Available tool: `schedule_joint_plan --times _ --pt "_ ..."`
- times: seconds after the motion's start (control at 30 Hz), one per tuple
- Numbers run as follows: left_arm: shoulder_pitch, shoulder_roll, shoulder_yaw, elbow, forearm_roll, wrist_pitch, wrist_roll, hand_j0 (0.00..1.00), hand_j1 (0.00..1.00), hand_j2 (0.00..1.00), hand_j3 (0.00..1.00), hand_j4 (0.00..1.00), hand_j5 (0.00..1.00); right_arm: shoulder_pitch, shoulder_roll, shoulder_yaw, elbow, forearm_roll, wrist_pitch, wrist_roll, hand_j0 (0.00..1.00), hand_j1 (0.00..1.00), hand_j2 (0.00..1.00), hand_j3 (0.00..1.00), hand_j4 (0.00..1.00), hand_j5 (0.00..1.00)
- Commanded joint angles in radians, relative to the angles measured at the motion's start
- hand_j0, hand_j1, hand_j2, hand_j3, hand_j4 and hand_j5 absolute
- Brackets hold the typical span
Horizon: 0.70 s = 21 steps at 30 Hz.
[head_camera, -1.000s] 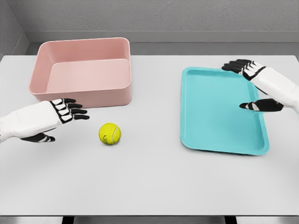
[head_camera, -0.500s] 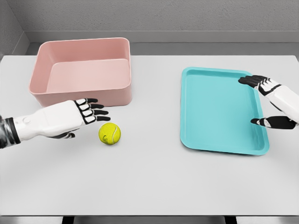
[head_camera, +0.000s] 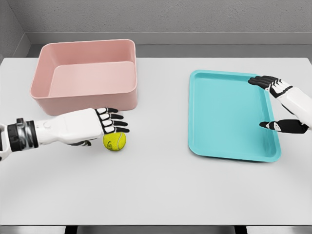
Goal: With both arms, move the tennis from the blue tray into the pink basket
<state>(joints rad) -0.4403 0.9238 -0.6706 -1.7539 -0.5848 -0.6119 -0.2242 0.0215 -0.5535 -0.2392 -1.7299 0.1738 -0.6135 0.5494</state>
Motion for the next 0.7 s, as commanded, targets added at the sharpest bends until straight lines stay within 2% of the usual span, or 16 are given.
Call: schedule_joint_plan --times 0.0,0.1,0.27,0.37,0.57,0.67 --pt "-0.002 0.001 -0.018 0.007 0.01 0.001 0.0 1.0 1.0 1.0 1.0 1.0 1.0 0.0 -0.002 0.0 0.0 -0.008 0.003 0.0 1.0 1.0 1.0 1.0 1.0 1.0" --pt "-0.046 0.0 -0.064 0.022 0.011 0.001 0.002 1.0 1.0 1.0 1.0 1.0 1.0 0.0 -0.002 0.0 0.0 -0.008 0.003 0.0 1.0 1.0 1.0 1.0 1.0 1.0" --pt "-0.055 -0.002 -0.073 0.022 0.011 0.001 0.002 1.0 1.0 1.0 1.0 1.0 1.0 -0.003 0.0 0.0 0.0 -0.008 0.003 -0.002 1.0 1.0 1.0 1.0 1.0 1.0" --pt "-0.091 -0.01 -0.119 0.039 0.013 0.001 0.002 1.0 1.0 1.0 1.0 1.0 1.0 -0.003 0.0 0.0 0.0 -0.01 0.003 -0.002 1.0 1.0 1.0 1.0 1.0 1.0" --pt "-0.101 -0.017 -0.126 0.051 0.014 0.001 0.003 1.0 1.0 1.0 1.0 1.0 1.0 0.0 -0.002 -0.002 -0.002 -0.01 0.003 -0.002 1.0 1.0 1.0 1.0 1.0 1.0" --pt "-0.132 -0.049 -0.162 0.08 0.013 0.001 0.003 1.0 1.0 1.0 1.0 1.0 1.0 0.0 -0.002 -0.003 -0.002 -0.01 0.003 -0.002 1.0 1.0 1.0 1.0 1.0 1.0"
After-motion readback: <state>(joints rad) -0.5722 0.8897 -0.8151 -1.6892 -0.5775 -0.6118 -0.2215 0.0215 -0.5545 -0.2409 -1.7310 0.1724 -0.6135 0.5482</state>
